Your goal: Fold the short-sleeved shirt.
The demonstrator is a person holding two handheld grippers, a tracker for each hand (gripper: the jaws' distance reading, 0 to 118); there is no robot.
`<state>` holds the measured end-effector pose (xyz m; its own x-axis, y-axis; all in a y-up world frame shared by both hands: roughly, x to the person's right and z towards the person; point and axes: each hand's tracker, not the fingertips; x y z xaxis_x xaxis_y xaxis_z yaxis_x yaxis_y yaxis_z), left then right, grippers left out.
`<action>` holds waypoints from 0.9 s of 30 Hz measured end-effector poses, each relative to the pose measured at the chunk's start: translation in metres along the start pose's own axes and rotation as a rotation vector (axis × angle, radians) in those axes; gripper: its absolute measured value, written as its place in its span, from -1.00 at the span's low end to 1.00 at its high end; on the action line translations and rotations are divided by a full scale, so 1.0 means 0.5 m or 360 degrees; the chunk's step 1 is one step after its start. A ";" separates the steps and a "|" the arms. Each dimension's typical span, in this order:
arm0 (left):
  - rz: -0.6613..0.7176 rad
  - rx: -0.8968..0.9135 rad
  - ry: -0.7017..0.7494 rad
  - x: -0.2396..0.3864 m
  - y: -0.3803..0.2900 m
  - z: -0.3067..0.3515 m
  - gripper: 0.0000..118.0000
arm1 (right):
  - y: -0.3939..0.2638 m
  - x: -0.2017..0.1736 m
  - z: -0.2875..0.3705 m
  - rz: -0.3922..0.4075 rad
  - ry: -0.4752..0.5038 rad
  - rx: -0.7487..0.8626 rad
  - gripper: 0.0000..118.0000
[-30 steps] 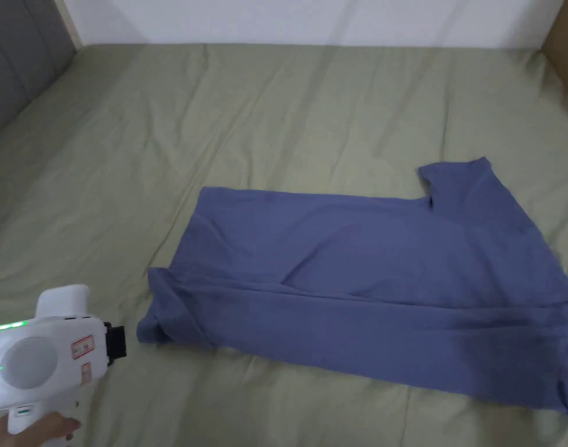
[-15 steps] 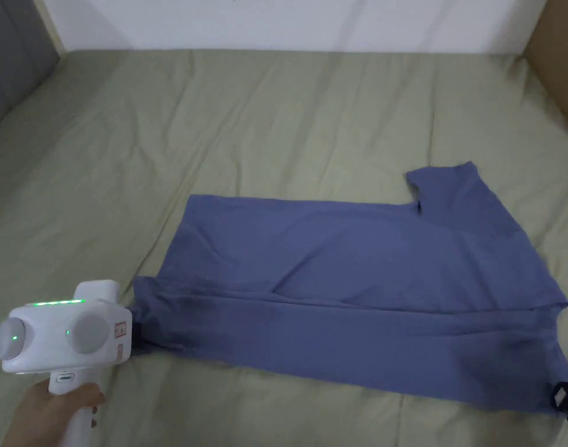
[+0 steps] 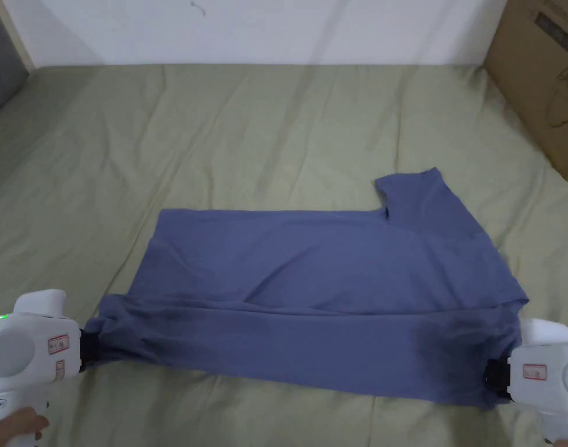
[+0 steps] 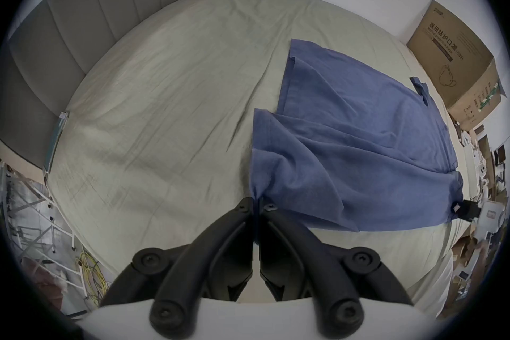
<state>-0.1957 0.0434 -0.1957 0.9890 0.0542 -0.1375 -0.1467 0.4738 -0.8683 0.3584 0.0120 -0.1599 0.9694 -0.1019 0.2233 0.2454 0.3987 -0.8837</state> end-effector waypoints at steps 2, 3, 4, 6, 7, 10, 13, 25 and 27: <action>-0.0001 0.0000 -0.0005 0.000 -0.004 0.007 -0.98 | -0.004 0.006 0.005 -0.0056 0.0006 -0.0007 -0.85; 0.0003 -0.0006 -0.0006 -0.001 -0.007 0.012 -0.98 | -0.005 0.012 0.014 -0.0092 0.0026 -0.0003 -0.85; 0.0002 -0.0012 -0.0014 -0.005 -0.011 0.021 -0.98 | -0.005 0.020 0.025 -0.0120 0.0050 -0.0006 -0.85; 0.0019 -0.0017 -0.0045 -0.014 -0.023 0.034 -0.98 | -0.010 0.039 0.058 -0.0166 0.0122 0.0044 -0.85; 0.0031 -0.0020 -0.0050 -0.020 -0.029 0.040 -0.98 | -0.013 0.046 0.072 -0.0165 0.0147 0.0042 -0.85; 0.0042 -0.0020 -0.0048 -0.030 -0.058 0.065 -0.98 | -0.031 0.059 0.107 -0.0131 0.0148 0.0024 -0.85; 0.0020 -0.0020 -0.0027 -0.042 -0.096 0.096 -0.98 | -0.070 0.071 0.128 -0.0085 0.0156 -0.0007 -0.85; 0.0017 -0.0025 0.0072 -0.076 -0.159 0.106 0.32 | -0.138 0.085 0.144 -0.0216 0.0158 -0.0020 0.32; 0.0070 0.0025 -0.0024 -0.072 -0.127 0.127 0.38 | -0.109 0.081 0.168 -0.0196 0.0181 0.0065 0.32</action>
<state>-0.2208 0.0672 -0.1051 0.9818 0.0883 -0.1682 -0.1898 0.4846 -0.8539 0.3846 0.0627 -0.0682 0.9261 -0.2541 0.2789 0.3647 0.4132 -0.8345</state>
